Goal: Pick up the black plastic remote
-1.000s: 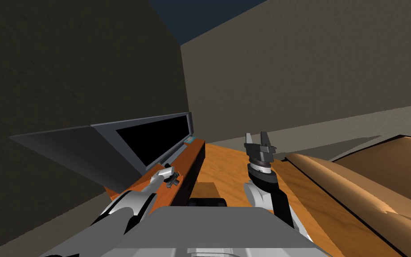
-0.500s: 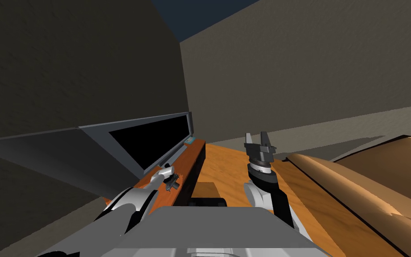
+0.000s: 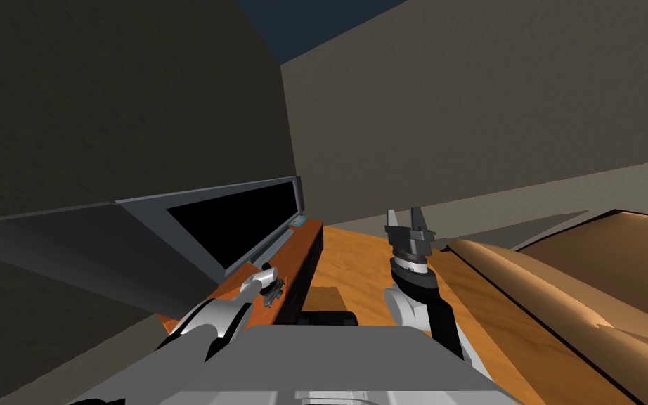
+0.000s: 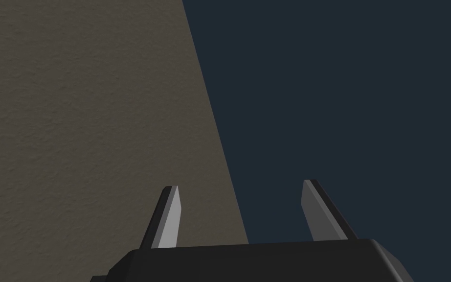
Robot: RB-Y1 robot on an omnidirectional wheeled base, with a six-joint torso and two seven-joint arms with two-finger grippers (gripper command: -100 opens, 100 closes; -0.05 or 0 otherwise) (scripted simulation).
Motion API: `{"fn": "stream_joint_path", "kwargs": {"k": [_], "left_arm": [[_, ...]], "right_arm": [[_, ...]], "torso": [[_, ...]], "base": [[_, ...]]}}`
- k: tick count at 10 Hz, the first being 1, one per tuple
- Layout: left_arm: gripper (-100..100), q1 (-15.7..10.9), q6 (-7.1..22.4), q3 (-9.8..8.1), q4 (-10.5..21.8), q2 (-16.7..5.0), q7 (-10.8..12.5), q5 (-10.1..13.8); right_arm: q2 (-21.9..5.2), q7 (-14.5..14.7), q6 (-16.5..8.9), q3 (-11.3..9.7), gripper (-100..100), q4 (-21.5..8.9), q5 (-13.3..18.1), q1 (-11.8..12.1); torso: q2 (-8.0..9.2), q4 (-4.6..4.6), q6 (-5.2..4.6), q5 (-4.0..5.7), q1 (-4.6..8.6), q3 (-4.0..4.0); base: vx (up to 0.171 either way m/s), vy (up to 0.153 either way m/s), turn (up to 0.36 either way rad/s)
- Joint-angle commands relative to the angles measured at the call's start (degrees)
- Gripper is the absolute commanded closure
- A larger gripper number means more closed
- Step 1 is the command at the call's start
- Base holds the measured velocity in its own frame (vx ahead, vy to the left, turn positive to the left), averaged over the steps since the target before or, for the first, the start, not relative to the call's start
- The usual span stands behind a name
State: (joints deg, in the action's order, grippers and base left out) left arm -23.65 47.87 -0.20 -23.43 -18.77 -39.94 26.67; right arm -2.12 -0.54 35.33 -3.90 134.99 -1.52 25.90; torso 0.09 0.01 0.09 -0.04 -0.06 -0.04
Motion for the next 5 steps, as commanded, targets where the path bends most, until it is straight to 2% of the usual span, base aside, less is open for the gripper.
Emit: {"fn": "stream_joint_path", "kwargs": {"k": [1, 2, 5], "left_arm": [[-100, 0.00, 0.00, 0.00, 0.00, 0.00, 0.00, 0.00], [100, -0.11, -0.45, -0.03, 0.36, 0.05, -0.13, 0.03], [100, -0.09, -0.40, -0.06, 0.33, 0.03, -0.05, 0.05]], "right_arm": [[0.00, 0.00, 0.00, 0.00, 0, 0.00, 0.00, 0.00], [0.00, 0.00, 0.00, 0.00, 0, 0.00, 0.00, 0.00], [0.00, 0.00, 0.00, 0.00, 0, 0.00, 0.00, 0.01]], "torso": [[0.00, 0.00, 0.00, 0.00, 0.00, 0.00], [-0.09, 0.04, 0.01, -0.05, -0.06, 0.07], [-0.17, 0.07, -0.02, -0.06, -0.09, 0.11]], "base": [[-0.008, 0.005, -0.013], [0.000, 0.000, 0.000], [0.000, 0.000, 0.000]]}}
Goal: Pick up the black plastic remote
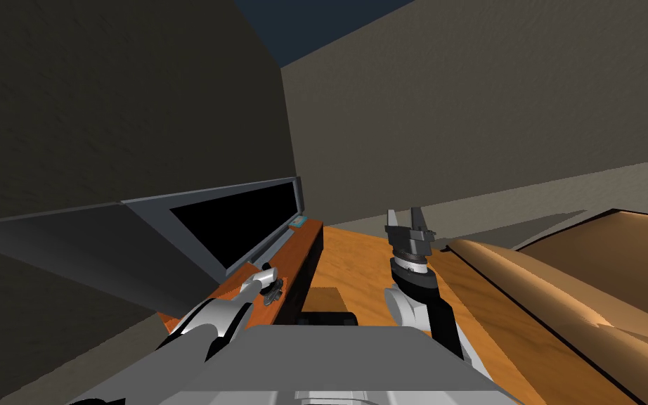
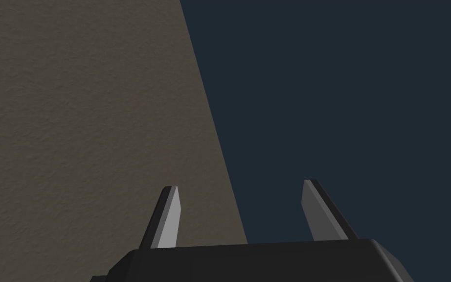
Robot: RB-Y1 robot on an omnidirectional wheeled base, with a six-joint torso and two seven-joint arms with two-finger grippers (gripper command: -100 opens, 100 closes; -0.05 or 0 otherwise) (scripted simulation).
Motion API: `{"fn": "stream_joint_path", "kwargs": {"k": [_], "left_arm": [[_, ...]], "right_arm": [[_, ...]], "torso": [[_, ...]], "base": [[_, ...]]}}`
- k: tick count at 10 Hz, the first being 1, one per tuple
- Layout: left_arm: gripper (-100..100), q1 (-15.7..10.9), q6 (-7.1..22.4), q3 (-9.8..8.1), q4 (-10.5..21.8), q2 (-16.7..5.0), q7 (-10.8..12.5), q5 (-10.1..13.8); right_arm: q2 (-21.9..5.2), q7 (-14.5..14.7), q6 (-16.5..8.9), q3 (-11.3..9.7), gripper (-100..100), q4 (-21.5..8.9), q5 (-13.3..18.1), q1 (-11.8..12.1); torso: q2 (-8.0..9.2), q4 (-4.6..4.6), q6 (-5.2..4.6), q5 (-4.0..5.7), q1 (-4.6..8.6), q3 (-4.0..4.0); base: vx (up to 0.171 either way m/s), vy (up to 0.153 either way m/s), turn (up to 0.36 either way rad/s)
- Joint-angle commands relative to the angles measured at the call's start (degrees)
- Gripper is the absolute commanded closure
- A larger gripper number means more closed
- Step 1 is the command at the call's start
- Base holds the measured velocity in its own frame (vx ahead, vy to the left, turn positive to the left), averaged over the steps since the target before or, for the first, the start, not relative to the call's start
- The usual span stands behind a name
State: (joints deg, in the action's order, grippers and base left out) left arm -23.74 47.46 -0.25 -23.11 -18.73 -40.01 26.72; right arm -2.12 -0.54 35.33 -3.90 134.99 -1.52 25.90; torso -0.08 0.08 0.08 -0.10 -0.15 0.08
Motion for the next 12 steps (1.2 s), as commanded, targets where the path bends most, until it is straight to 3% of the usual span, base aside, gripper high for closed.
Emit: {"fn": "stream_joint_path", "kwargs": {"k": [1, 2, 3, 10, 11, 12], "left_arm": [[100, 0.00, 0.00, 0.00, 0.00, 0.00, 0.00, 0.00], [0, 0.00, 0.00, 0.01, 0.00, 0.00, -0.01, 0.00], [100, 0.85, 0.68, 0.12, -1.66, -0.06, 0.33, -0.22], [100, -0.97, 4.85, -0.19, -3.08, -2.91, -1.65, 1.50], [100, -0.16, 4.52, 0.05, -4.04, -2.31, -0.76, 0.90], [0, -0.17, 4.88, 0.07, -4.32, -2.38, -0.65, 0.89]], "right_arm": [[0.00, 0.00, 0.00, 0.00, 0, 0.00, 0.00, 0.00], [0.00, 0.00, 0.00, 0.00, 0, 0.00, 0.00, 0.00], [0.00, 0.00, 0.00, 0.00, 0, 0.00, 0.00, 0.00], [0.00, 0.00, 0.00, 0.00, 0, 0.00, 0.00, 0.00], [0.00, 0.00, 0.00, 0.00, 0, 0.00, 0.00, 0.00], [0.00, 0.00, 0.00, 0.00, 0, 0.00, 0.00, 0.00]], "torso": [[0.00, 0.00, 0.00, 0.00, 0.00, 0.00], [0.00, 0.00, 0.01, 0.00, 0.00, 0.00], [0.00, 0.00, 0.01, 0.00, 0.00, 0.00], [0.00, -0.01, 0.00, 0.02, 0.04, 0.00], [-0.01, -0.03, 0.01, 0.05, 0.05, -0.01], [0.00, -0.01, 0.01, 0.02, 0.05, 0.00]], "base": [[0.000, 0.000, 0.000], [0.000, 0.000, 0.000], [0.013, -0.007, 0.030], [0.006, -0.007, 0.021], [0.005, -0.003, 0.005], [0.000, 0.000, 0.000]]}}
